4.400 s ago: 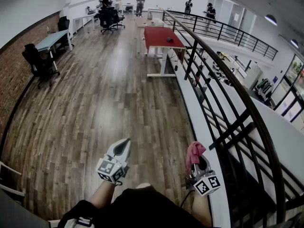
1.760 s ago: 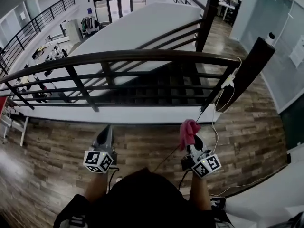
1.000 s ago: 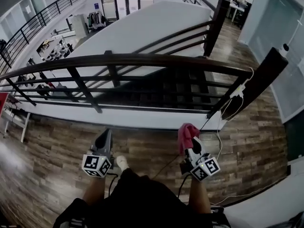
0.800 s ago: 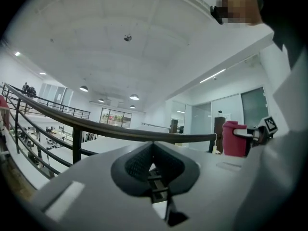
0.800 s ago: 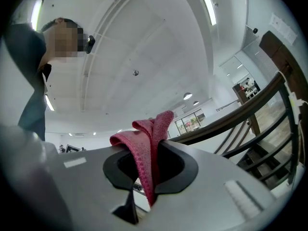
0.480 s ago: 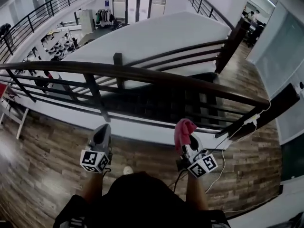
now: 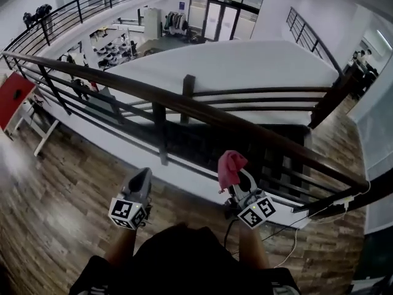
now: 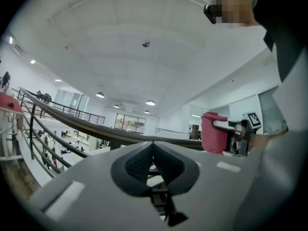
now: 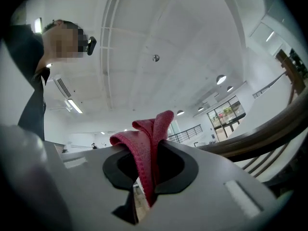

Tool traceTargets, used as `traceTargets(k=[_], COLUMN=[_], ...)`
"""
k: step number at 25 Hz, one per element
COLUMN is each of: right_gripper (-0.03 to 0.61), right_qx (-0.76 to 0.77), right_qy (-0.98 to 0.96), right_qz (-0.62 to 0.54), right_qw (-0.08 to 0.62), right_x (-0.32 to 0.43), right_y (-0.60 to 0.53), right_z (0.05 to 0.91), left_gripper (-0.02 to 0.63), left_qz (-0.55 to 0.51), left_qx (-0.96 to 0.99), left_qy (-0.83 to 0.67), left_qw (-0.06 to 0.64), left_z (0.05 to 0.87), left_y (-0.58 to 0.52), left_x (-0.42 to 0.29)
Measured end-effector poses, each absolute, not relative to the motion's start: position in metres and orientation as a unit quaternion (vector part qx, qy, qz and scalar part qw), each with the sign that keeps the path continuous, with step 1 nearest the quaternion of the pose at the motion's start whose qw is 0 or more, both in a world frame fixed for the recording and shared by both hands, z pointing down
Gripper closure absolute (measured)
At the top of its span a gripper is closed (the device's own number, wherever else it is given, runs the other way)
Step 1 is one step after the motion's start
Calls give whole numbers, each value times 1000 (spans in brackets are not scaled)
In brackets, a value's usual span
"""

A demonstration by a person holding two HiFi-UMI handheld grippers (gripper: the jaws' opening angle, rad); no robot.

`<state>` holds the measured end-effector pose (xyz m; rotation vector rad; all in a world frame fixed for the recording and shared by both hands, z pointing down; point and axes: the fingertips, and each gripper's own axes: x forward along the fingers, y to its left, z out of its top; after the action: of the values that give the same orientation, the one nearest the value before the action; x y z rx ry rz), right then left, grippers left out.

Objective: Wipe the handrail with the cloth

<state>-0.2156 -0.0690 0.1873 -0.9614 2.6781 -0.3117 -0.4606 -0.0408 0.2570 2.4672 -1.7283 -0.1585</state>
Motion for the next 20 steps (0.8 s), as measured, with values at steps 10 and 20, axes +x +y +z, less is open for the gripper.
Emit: traceTargets(k=[10,20], right_gripper=[528,528], right_qx=[-206,-136], right_qy=[961,976], right_qz=[-138,-141], right_qw=[121,99], right_x=[-288,-310], right_y=[-105,-136], right_z=[192,179], left_gripper=[614,614], left_qz=[-49,-59], left_qx=[739,690], left_qy=[-669,-720], left_qw=[54,37], left_z=[255,236], left_y=[-17,-47], left_x=[-515,-497])
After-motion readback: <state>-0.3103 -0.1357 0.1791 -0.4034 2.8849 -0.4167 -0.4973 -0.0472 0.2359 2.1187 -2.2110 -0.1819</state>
